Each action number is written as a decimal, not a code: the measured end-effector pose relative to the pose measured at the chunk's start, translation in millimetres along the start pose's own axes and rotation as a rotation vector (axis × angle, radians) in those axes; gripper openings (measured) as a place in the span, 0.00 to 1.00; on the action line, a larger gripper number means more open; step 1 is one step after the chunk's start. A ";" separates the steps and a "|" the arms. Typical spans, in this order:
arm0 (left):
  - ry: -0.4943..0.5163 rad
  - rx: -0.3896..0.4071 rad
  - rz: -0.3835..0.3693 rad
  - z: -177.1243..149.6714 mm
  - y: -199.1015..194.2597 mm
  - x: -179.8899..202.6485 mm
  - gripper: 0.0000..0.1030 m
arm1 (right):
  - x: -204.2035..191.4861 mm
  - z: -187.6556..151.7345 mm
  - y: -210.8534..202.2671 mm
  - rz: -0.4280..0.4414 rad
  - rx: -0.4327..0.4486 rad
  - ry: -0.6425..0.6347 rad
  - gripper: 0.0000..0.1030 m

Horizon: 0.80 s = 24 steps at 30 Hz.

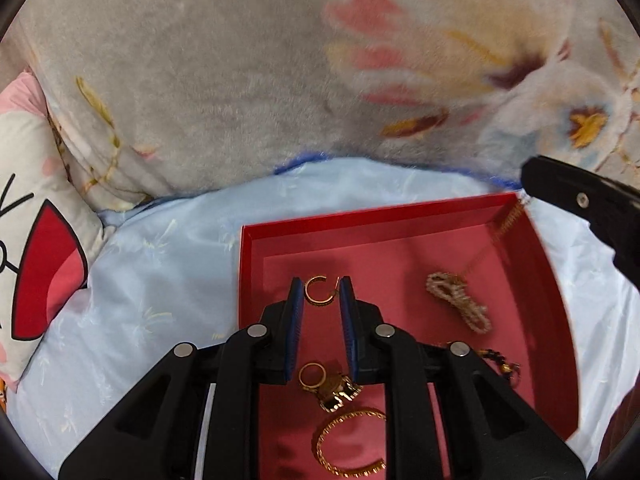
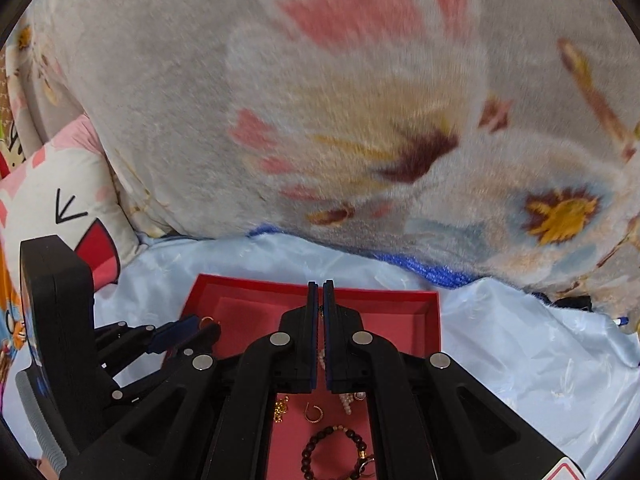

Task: Organize jewelry

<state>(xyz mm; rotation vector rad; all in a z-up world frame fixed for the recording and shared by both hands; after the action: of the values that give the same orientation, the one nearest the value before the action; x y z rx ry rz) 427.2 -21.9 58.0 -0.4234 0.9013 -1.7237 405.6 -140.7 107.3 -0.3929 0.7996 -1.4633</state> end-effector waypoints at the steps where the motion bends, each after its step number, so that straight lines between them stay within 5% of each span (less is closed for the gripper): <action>1: -0.002 -0.007 0.006 -1.1 4.0 -0.4 0.18 | 2.1 -2.4 3.6 -0.007 -0.004 0.000 0.02; 2: -0.005 -0.012 0.012 -3.0 8.0 -0.6 0.18 | 4.2 -4.7 5.0 -0.010 -0.004 -0.001 0.03; 4: -0.009 -0.019 0.033 -5.6 11.3 -2.2 0.41 | 7.4 -8.1 6.8 -0.019 -0.006 -0.003 0.08; 6: -0.014 -0.006 0.053 -7.8 9.7 -3.9 0.49 | 11.5 -10.1 5.9 -0.018 -0.009 0.002 0.09; 16: -0.028 0.048 0.042 -18.1 -27.3 -2.5 0.53 | 27.3 -23.9 -44.2 0.039 0.037 0.002 0.22; 24: -0.015 0.101 -0.001 -54.4 -90.3 27.9 0.53 | 48.9 -76.7 -111.2 0.053 0.073 0.001 0.42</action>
<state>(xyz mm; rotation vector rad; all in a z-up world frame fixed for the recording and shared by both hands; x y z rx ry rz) 321.9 -17.5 85.8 -0.3696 0.7997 -1.7564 268.6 -182.4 118.6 -0.3139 0.7498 -1.4392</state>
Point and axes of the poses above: each gripper's, at about its wrist camera, not at the fingertips, and y roughly the way its jaws point, x to its right, z to its top, the point moved 2 cm from there along y, roughly the way its jaws point, and after that the axes turned 13 degrees about y, right-handed, at the moved point
